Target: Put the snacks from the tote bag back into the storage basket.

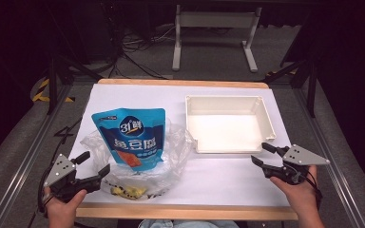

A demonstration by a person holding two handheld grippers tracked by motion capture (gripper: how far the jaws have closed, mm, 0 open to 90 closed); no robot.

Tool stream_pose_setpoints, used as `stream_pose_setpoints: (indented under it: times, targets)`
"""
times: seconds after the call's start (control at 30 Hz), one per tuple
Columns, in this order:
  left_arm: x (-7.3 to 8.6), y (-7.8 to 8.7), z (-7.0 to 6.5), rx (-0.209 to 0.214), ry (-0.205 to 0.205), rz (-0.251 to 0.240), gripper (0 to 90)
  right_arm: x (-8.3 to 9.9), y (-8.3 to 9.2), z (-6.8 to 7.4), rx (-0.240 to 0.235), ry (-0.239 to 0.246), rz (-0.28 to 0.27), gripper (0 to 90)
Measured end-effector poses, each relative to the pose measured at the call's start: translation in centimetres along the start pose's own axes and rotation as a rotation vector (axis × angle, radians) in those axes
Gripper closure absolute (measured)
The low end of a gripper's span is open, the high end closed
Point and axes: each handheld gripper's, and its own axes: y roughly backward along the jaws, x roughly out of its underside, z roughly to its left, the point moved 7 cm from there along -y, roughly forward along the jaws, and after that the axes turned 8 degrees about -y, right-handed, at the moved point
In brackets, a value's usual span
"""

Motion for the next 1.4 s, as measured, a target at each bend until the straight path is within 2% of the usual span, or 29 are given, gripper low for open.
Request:
stream_pose_setpoints:
  times: [0.2, 0.3, 0.43, 0.6, 0.77, 0.93, 1.1, 1.4]
  targets:
    - [0.0, 0.0, -0.1, -0.003, 0.011, 0.003, 16.1, -0.2, 0.1, -0.1, 0.006, 0.006, 0.0, 38.5]
    - [0.0, 0.0, -0.2, -0.004, 0.002, 0.005, 15.9, -0.4, 0.1, 0.0, -0.002, -0.006, 0.0, 38.8]
    - [-0.1, -0.1, -0.1, -0.002, 0.002, 0.001, 15.9, -0.6, 0.2, 0.3, -0.004, 0.003, 0.012, 39.7]
    - [-0.1, -0.2, -0.2, 0.0, 0.0, 0.006, 16.3, -1.6, 0.5, 0.9, -0.01, 0.022, 0.008, 39.5]
    - [-0.3, -0.1, -0.2, -0.005, 0.002, 0.002, 16.2, -2.6, 0.6, 1.5, -0.034, 0.031, 0.0, 38.7]
    - [-0.3, -0.1, -0.2, -0.009, 0.003, 0.001, 16.1, -3.4, 0.6, 1.4, -0.025, 0.031, 0.019, 38.6]
    - [-0.2, 0.0, 0.0, -0.012, 0.008, 0.0, 16.0, -4.2, 0.8, 1.3, -0.034, 0.018, 0.028, 35.9]
    - [-0.2, 0.0, -0.1, -0.014, 0.007, 0.001, 15.6, -4.9, 0.7, 1.5, -0.028, 0.024, 0.046, 35.3]
